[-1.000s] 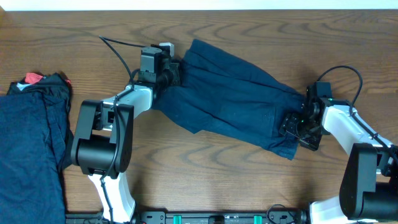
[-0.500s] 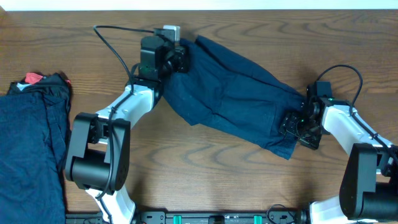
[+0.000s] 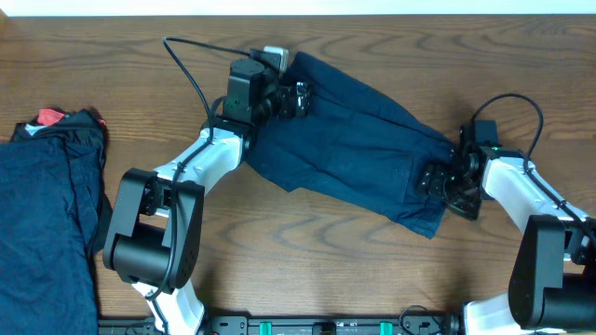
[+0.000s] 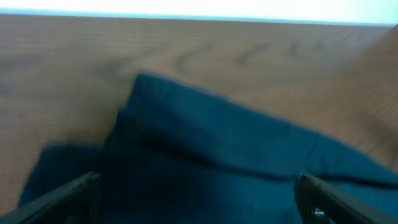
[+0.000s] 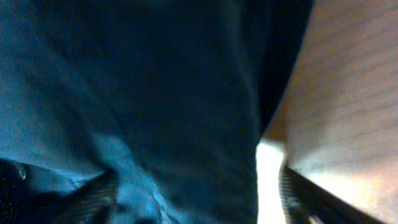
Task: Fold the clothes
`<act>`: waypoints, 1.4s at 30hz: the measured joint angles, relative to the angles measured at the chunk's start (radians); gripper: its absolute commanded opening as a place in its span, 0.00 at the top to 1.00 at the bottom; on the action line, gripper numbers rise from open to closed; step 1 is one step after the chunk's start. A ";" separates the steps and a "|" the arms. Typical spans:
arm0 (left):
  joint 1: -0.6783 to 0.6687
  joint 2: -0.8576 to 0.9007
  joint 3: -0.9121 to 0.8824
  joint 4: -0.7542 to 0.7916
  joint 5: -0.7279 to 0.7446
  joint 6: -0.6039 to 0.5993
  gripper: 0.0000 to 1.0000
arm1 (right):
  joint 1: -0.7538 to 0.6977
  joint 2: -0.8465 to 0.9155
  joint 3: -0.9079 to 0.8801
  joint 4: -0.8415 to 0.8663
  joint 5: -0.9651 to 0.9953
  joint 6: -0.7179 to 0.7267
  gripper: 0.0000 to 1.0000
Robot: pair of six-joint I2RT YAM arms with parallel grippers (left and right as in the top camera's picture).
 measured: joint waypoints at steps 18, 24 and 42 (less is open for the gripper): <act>-0.058 -0.126 0.001 -0.246 0.063 0.001 0.02 | -0.065 0.002 0.136 0.111 -0.052 -0.059 0.99; -0.081 -0.147 0.002 -0.335 0.065 0.001 0.02 | -0.134 0.002 0.245 0.117 -0.082 -0.120 0.99; -0.184 -0.147 0.002 -0.361 0.016 0.001 0.02 | -0.239 0.004 0.393 0.035 -0.270 -0.320 0.99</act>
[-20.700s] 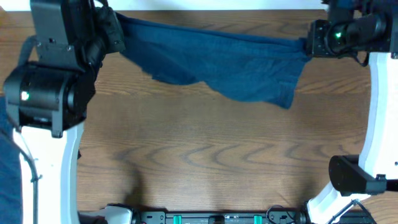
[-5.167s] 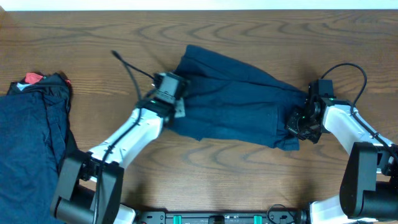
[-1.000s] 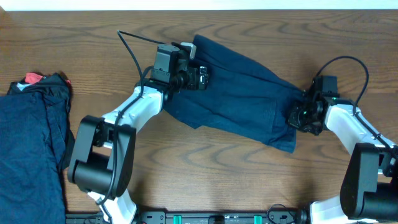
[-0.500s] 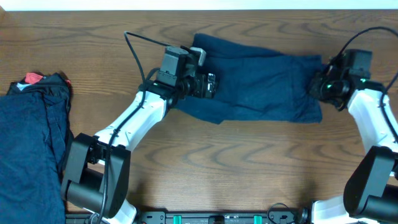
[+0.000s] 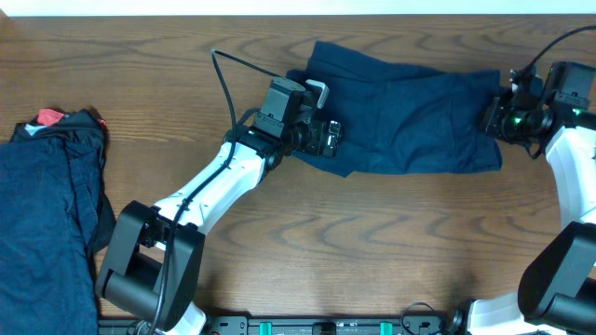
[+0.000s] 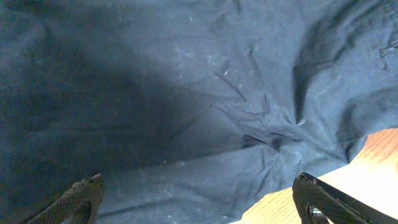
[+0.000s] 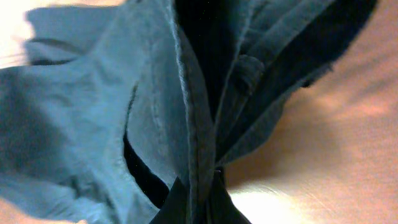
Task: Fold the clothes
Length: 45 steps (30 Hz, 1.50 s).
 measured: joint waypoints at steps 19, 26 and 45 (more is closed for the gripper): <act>0.069 -0.194 0.000 -0.050 -0.279 -0.030 0.02 | 0.273 0.004 0.155 -0.051 -0.014 0.042 0.99; 0.140 -0.254 0.013 -0.145 -0.322 -0.030 0.02 | 0.179 0.002 0.201 -0.143 0.097 0.149 0.99; 0.132 -0.248 0.013 -0.200 -0.326 -0.034 0.02 | 0.069 -0.016 0.474 -0.283 0.264 0.058 0.99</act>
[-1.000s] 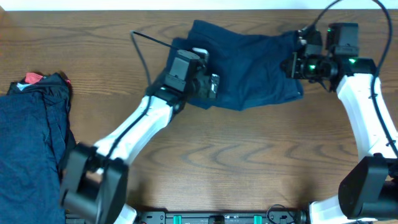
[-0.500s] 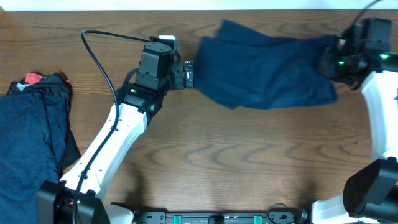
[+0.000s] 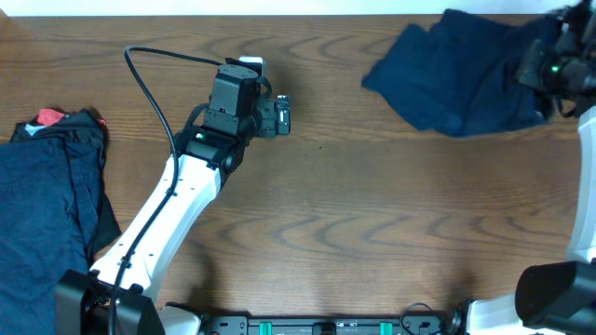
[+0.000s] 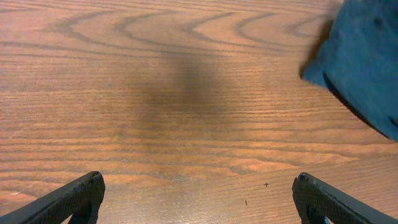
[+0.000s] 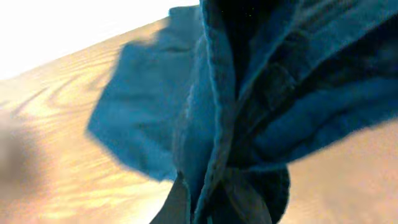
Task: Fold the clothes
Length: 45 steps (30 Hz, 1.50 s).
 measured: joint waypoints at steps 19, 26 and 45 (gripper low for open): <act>0.000 0.083 0.000 0.029 0.061 -0.019 0.02 | 0.162 0.000 0.002 -0.109 -0.060 0.029 0.99; 0.000 0.159 0.000 0.094 0.135 -0.019 0.02 | 0.252 0.001 -0.008 -0.201 -0.062 0.011 0.99; 0.000 0.186 0.000 0.181 0.135 -0.019 0.02 | 0.435 0.006 -0.621 0.072 0.121 0.479 0.99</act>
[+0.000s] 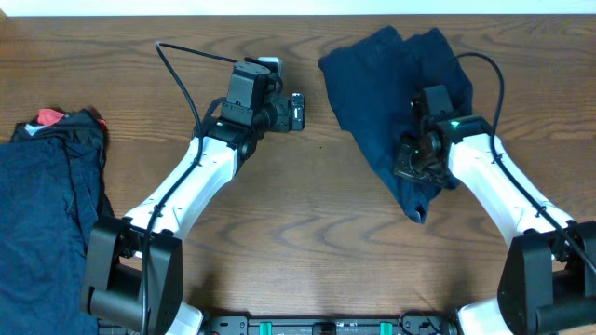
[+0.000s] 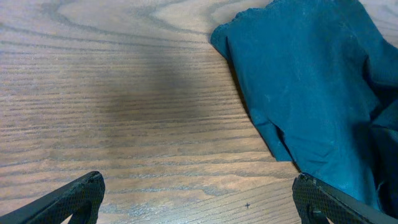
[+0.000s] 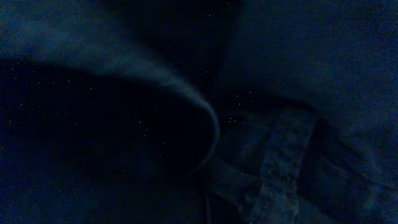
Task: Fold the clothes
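A navy garment (image 1: 391,84) lies crumpled on the far right half of the table, tapering to a tail toward the front. My right gripper (image 1: 410,166) presses into its lower part and is shut on the cloth. In the right wrist view, dark fabric with a seam (image 3: 280,162) fills the frame, and the fingers (image 3: 208,208) barely show. My left gripper (image 1: 298,112) hovers open just left of the garment, over bare wood (image 2: 198,180). The garment's left edge (image 2: 311,81) shows at the upper right of the left wrist view.
A pile of dark navy clothes (image 1: 47,214) with a red piece (image 1: 48,117) on top lies at the table's left edge. Brown wood table (image 1: 307,242) stretches along the front. The left arm's black cable (image 1: 182,70) loops above the table.
The right gripper and the garment have come from the far right corner down toward the middle right, and the cloth now lies spread on the table. The left gripper stays open, a little further right.
First the garment stretched slantwise between both grippers. Then it lay along the far middle with the right gripper shut on its right end. Then the left gripper was open over bare wood and the garment hung bunched at the far right. Now it rests at middle right.
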`<act>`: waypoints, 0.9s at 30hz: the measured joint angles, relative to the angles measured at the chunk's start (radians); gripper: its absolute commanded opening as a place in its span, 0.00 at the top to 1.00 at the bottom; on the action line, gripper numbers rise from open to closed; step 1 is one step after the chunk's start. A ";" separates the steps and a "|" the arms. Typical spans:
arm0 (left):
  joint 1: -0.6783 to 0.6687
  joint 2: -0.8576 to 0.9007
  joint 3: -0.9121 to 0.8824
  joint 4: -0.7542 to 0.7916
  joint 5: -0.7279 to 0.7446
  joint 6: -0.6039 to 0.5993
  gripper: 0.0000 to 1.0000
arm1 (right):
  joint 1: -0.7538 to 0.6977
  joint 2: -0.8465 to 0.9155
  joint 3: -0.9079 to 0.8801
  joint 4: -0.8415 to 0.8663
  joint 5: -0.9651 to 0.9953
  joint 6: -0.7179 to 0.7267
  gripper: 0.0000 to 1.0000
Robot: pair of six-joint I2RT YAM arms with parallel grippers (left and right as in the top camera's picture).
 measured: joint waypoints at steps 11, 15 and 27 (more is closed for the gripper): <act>0.000 0.000 0.000 -0.025 -0.003 0.000 0.02 | -0.273 0.000 -0.009 0.006 0.094 0.114 0.02; 0.000 0.002 0.000 -0.025 -0.003 0.000 0.02 | -0.370 0.001 0.024 -0.017 0.115 0.044 0.01; 0.000 0.018 0.000 0.024 0.003 0.003 0.02 | -0.425 -0.010 0.581 -0.157 -0.005 -0.285 0.01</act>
